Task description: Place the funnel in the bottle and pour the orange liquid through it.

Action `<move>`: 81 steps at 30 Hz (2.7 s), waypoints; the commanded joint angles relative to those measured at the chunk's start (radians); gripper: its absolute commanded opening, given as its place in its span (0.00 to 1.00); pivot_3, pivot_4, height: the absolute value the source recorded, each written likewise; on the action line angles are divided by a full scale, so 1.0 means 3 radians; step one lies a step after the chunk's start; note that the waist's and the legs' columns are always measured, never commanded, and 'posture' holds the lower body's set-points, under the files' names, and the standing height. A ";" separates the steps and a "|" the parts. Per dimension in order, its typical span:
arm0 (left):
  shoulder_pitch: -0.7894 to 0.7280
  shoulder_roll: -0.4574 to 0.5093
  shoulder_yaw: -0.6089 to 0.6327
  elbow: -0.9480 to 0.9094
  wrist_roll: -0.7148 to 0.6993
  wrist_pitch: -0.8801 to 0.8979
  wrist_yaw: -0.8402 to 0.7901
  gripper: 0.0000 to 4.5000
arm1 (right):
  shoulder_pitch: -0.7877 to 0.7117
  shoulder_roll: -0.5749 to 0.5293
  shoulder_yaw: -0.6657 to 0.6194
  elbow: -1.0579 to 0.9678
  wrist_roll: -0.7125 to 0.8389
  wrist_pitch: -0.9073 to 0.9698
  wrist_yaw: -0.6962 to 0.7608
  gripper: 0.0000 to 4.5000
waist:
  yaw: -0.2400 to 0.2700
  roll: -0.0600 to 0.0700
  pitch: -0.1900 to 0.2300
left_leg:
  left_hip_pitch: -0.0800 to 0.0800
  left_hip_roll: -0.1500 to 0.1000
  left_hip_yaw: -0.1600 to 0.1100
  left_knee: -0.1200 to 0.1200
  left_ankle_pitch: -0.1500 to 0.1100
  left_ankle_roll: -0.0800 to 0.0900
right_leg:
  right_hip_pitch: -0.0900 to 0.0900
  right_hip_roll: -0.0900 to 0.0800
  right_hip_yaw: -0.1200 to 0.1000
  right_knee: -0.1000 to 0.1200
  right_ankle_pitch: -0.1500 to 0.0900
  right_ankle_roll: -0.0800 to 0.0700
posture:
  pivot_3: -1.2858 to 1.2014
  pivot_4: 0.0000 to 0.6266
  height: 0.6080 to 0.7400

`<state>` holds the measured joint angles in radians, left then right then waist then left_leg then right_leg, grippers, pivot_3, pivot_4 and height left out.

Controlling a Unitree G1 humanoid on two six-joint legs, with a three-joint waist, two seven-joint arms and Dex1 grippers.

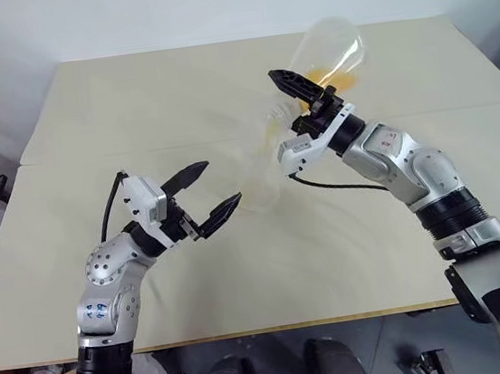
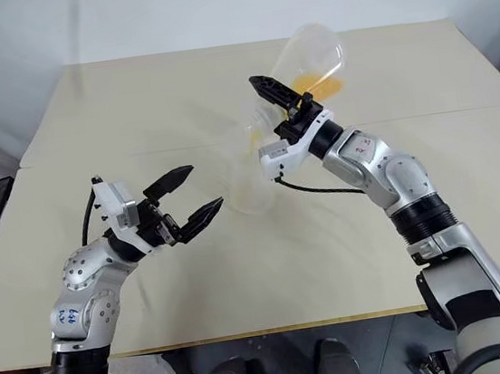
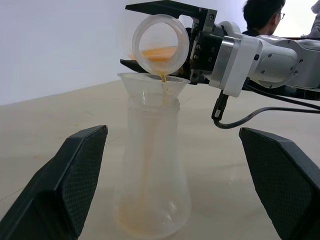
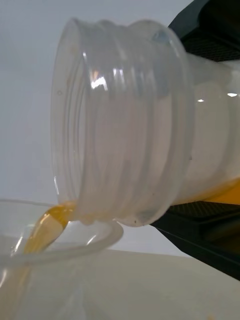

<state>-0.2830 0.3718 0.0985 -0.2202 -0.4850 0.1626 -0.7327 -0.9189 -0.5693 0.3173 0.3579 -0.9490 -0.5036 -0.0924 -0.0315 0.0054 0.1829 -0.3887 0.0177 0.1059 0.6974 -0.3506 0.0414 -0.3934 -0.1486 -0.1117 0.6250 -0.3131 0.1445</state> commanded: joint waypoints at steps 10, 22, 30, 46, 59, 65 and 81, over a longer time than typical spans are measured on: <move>0.0014 -0.0078 -0.0025 -0.0120 -0.0003 -0.0094 0.0035 1.00 | -0.0180 -0.0114 0.0047 -0.0026 -0.0028 -0.0060 -0.0144 0.61 | 0.0002 0.0000 0.0000 | -0.0001 0.0000 0.0000 0.0000 0.0000 0.0000 | 0.0000 0.0000 0.0000 -0.0001 0.0000 0.0000 | 0.52 0.24 1.00; 0.0012 -0.0130 -0.0073 -0.0081 0.0021 -0.0153 0.0042 1.00 | -0.0215 -0.0131 0.0063 -0.0006 -0.0095 -0.0041 -0.0221 0.61 | 0.0001 0.0000 0.0000 | -0.0001 0.0000 0.0000 0.0000 0.0000 0.0000 | 0.0001 0.0000 -0.0001 -0.0002 0.0000 0.0000 | 0.52 0.24 1.00; 0.0010 -0.0142 -0.0074 -0.0063 0.0037 -0.0183 0.0039 1.00 | -0.0228 -0.0123 0.0072 0.0020 -0.0115 -0.0063 -0.0246 0.61 | 0.0001 0.0000 0.0000 | -0.0001 0.0000 0.0000 0.0000 0.0000 0.0000 | 0.0001 0.0000 -0.0001 -0.0003 0.0000 0.0000 | 0.52 0.24 1.00; 0.0038 -0.0176 -0.0079 -0.0087 0.0041 -0.0183 0.0069 1.00 | -0.0219 -0.0151 0.0066 -0.0016 -0.0144 -0.0065 -0.0252 0.61 | 0.0001 0.0000 0.0000 | -0.0001 0.0001 0.0000 0.0000 0.0000 0.0000 | 0.0001 0.0000 -0.0002 -0.0003 0.0000 0.0000 | 0.52 0.24 1.00; 0.0056 -0.0189 -0.0077 -0.0081 0.0045 -0.0206 0.0073 1.00 | -0.0294 -0.0208 0.0106 0.0080 -0.0223 -0.0086 -0.0362 0.61 | 0.0000 0.0000 0.0000 | -0.0002 0.0001 0.0000 -0.0001 0.0000 0.0000 | 0.0000 0.0000 -0.0002 -0.0003 0.0000 0.0000 | 0.52 0.24 1.00; 0.0055 -0.0192 -0.0079 -0.0076 0.0045 -0.0218 0.0072 1.00 | -0.0319 -0.0201 0.0139 0.0113 -0.0300 -0.0064 -0.0468 0.61 | 0.0000 0.0000 0.0000 | -0.0002 0.0001 0.0000 0.0000 0.0000 0.0000 | 0.0001 0.0000 -0.0002 -0.0004 0.0000 0.0000 | 0.52 0.24 1.00; 0.0352 -0.0025 0.0129 -0.0291 -0.0021 -0.0195 0.0080 1.00 | -0.0364 -0.0188 0.0214 0.0157 -0.0305 -0.0058 -0.0603 0.61 | -0.0005 0.0000 0.0000 | -0.0002 0.0002 0.0000 -0.0002 0.0000 -0.0001 | 0.0000 0.0001 -0.0002 -0.0005 0.0000 0.0000 | 0.52 0.24 1.00</move>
<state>-0.1819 0.3593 0.1226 -0.2642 -0.4711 0.1182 -0.7120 -1.0013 -0.6132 0.3889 0.4223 -1.0436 -0.5227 -0.2481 -0.0331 0.0054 0.1829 -0.3893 0.0183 0.1057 0.6969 -0.3504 0.0412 -0.3932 -0.1485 -0.1123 0.6234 -0.3131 0.1445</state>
